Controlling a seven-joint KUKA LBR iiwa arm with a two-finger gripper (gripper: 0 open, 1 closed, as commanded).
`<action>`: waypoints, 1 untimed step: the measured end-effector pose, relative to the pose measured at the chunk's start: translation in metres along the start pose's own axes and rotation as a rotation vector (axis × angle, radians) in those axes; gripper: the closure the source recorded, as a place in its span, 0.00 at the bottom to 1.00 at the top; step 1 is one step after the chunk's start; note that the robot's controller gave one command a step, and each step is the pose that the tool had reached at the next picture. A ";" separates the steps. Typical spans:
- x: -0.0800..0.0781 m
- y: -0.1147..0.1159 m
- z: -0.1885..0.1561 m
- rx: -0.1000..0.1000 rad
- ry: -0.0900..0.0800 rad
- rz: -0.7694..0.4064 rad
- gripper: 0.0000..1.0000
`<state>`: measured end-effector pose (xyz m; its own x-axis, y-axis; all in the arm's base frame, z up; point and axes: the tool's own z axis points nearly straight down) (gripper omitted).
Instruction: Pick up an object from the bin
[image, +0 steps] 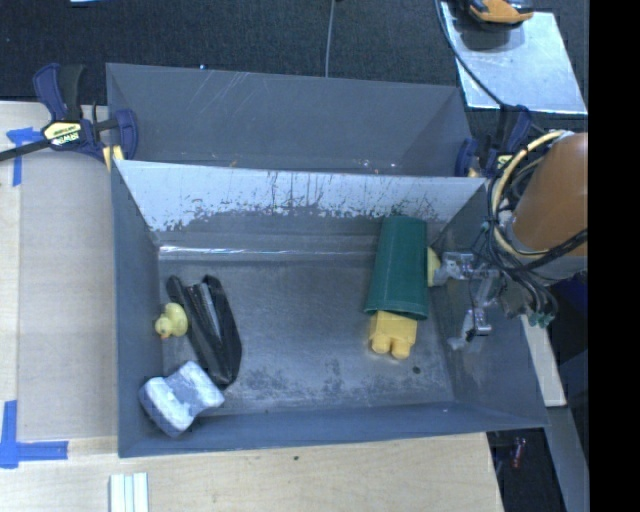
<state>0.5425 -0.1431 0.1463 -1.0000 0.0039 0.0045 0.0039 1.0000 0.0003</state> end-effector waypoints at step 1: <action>-0.002 0.001 -0.005 0.001 -0.008 -0.003 0.00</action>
Offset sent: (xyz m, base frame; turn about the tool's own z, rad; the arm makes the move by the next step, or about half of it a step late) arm -0.0057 0.0211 -0.0763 0.2189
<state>0.5445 -0.1424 0.1512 -1.0000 0.0006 -0.0039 0.0006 1.0000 -0.0012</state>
